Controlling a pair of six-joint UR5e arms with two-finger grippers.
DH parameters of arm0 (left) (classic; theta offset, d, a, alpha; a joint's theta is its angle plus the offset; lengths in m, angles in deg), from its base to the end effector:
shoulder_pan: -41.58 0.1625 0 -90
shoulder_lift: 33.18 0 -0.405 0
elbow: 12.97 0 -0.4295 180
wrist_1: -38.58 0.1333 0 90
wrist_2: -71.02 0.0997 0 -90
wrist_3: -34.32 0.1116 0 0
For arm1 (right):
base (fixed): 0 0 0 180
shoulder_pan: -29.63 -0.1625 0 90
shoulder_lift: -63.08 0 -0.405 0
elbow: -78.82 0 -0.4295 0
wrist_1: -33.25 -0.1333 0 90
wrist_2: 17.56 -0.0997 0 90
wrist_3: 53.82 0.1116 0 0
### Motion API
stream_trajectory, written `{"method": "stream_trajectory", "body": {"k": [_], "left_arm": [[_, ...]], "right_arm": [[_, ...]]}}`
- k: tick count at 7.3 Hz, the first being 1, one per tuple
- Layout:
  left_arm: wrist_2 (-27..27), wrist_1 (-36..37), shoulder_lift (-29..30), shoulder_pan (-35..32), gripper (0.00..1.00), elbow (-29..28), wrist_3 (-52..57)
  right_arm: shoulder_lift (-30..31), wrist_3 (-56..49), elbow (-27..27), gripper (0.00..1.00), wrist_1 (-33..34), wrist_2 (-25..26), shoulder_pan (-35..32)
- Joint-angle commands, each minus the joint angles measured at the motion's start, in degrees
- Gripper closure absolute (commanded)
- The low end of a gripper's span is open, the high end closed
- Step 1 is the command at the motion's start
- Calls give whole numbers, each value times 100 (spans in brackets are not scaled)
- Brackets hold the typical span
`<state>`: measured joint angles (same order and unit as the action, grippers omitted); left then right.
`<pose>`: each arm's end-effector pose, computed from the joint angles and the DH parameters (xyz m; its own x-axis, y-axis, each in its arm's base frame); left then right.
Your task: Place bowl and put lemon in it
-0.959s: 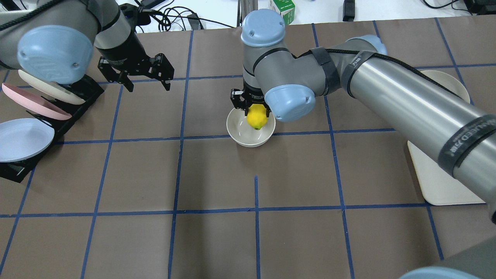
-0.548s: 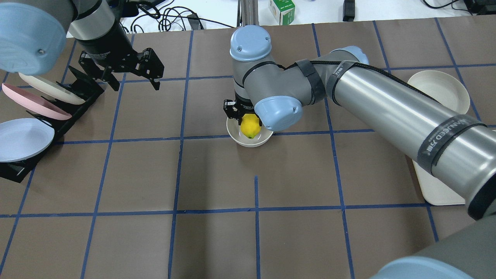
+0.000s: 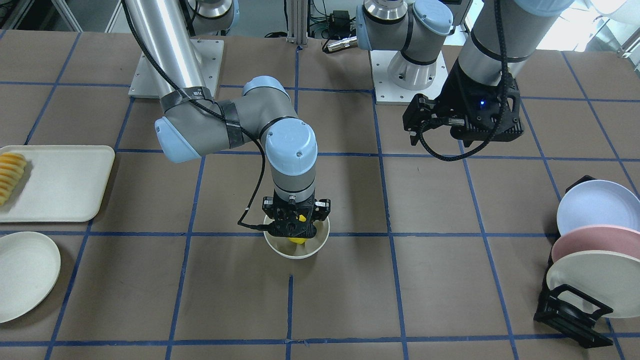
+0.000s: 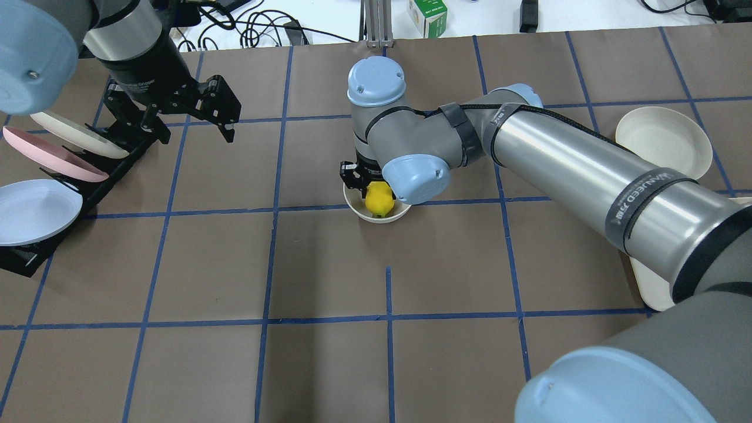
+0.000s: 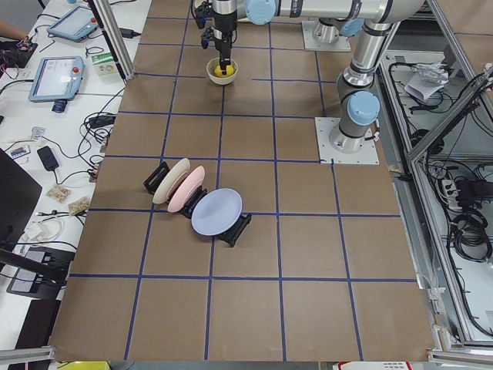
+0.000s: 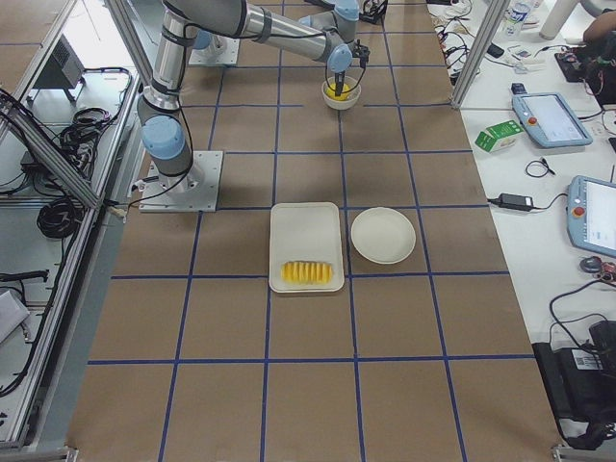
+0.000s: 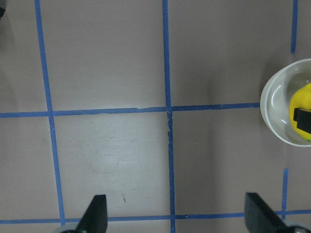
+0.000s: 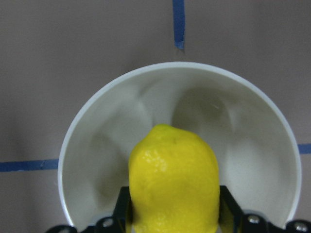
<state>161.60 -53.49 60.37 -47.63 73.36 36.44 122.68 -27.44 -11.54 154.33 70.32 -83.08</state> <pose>-0.1246 -0.5522 0.4527 -0.9997 0.0235 -0.0089 0.0232 0.9991 0.0344 0.3871 -0.5690 0.1812 -0.9973 0.0641 -0.0356 0.0637 0.9979 0.0114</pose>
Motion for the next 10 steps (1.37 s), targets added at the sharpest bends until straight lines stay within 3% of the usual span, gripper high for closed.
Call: {"method": "stream_trajectory", "body": {"k": [1,2,3,7,10], "left_arm": [[-23,-13,5,0,0,-2,-1],[-6,-5,14,0,0,7,-1],[-6,-5,5,0,0,-2,-1],[-32,-5,14,9,0,-2,-53],[3,-5,-30,0,0,-2,-62]], "right_arm": [[-27,43,1,26,38,1,3],[8,43,1,9,38,18,3],[96,34,79,0,38,53,21],[1070,-350,54,0,-460,45,345],[2421,-554,-8,0,-2117,80,1450]]}}
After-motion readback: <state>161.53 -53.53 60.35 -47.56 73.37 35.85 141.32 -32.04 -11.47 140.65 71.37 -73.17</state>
